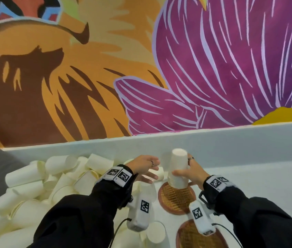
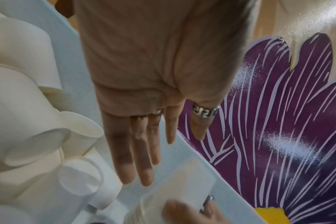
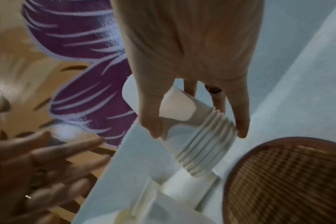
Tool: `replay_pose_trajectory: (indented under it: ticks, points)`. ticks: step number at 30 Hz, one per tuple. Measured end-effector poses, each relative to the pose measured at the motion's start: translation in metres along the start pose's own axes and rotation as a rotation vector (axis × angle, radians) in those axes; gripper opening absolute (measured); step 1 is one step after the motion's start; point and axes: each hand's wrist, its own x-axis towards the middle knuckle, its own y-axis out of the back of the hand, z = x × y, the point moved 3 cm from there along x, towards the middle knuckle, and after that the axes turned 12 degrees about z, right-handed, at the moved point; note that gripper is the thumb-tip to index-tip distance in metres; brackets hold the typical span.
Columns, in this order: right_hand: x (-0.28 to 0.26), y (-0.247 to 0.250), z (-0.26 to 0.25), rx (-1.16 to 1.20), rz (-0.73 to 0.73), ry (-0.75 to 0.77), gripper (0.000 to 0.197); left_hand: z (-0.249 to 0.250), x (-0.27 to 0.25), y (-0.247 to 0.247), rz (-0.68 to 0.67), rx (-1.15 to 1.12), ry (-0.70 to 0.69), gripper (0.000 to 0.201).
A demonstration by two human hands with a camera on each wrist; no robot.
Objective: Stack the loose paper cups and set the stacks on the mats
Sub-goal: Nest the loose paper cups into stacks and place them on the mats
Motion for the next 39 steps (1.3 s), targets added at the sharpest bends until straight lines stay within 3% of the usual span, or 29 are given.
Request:
replay_pose_trajectory:
  ticks: [11,15,20,22,27,30,33,39]
  points:
    - [0.015,-0.027,0.056,-0.234,0.007,-0.015,0.084,-0.008,-0.005,0.051,0.105,0.109,-0.016,0.033]
    - [0.014,-0.028,0.056,-0.278,0.003,0.024,0.085,-0.016,-0.009,0.069,0.153,0.138,0.014,0.033]
    - [0.007,-0.017,0.051,-0.266,-0.125,0.087,0.094,-0.022,-0.016,0.086,0.203,0.151,0.033,0.031]
    - [0.005,-0.008,0.044,-0.226,-0.092,0.129,0.096,-0.024,-0.020,0.093,0.217,0.148,0.034,0.030]
    - [-0.008,0.011,0.009,-0.224,0.203,0.350,0.054,-0.033,-0.035,0.108,0.248,0.121,0.038,0.029]
    - [-0.024,-0.001,-0.018,-0.229,0.251,0.466,0.036,-0.039,-0.045,0.118,0.275,0.115,0.028,0.028]
    - [-0.035,-0.032,-0.041,-0.279,0.162,0.559,0.033,-0.046,-0.055,0.131,0.306,0.127,0.010,0.026]
    - [-0.057,-0.127,-0.079,-0.446,-0.209,0.616,0.018,-0.062,-0.073,0.173,0.389,0.150,-0.008,0.020]
